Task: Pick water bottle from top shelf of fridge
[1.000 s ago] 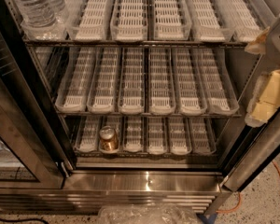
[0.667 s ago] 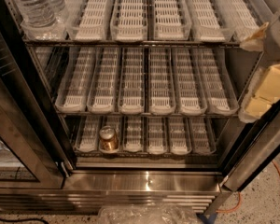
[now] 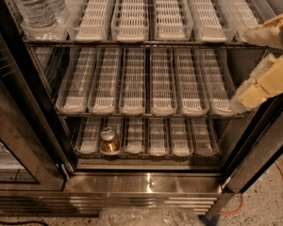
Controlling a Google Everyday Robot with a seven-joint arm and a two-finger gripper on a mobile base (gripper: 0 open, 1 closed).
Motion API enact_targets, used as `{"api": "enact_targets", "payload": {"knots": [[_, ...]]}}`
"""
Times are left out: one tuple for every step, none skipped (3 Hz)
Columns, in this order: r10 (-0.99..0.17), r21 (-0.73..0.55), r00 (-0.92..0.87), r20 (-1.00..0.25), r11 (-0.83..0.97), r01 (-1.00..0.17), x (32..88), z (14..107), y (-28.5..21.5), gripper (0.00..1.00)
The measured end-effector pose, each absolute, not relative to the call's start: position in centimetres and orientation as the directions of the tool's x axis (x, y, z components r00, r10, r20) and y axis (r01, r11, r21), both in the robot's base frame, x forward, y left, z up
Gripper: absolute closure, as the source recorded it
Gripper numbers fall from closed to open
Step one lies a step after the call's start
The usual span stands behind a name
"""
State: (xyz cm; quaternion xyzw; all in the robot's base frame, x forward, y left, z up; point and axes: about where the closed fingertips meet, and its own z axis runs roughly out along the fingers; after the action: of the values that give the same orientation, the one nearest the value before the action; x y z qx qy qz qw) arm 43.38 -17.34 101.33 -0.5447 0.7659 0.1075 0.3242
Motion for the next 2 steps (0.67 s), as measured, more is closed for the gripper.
{"api": "enact_targets", "payload": {"knots": [[-0.644, -0.188, -0.122, -0.756, 0.391, -0.901, 43.3, 102.3, -14.2, 0.0], [-0.584, -0.176, -0.095, -0.806, 0.389, -0.905, 42.8, 104.2, -12.4, 0.0]]}}
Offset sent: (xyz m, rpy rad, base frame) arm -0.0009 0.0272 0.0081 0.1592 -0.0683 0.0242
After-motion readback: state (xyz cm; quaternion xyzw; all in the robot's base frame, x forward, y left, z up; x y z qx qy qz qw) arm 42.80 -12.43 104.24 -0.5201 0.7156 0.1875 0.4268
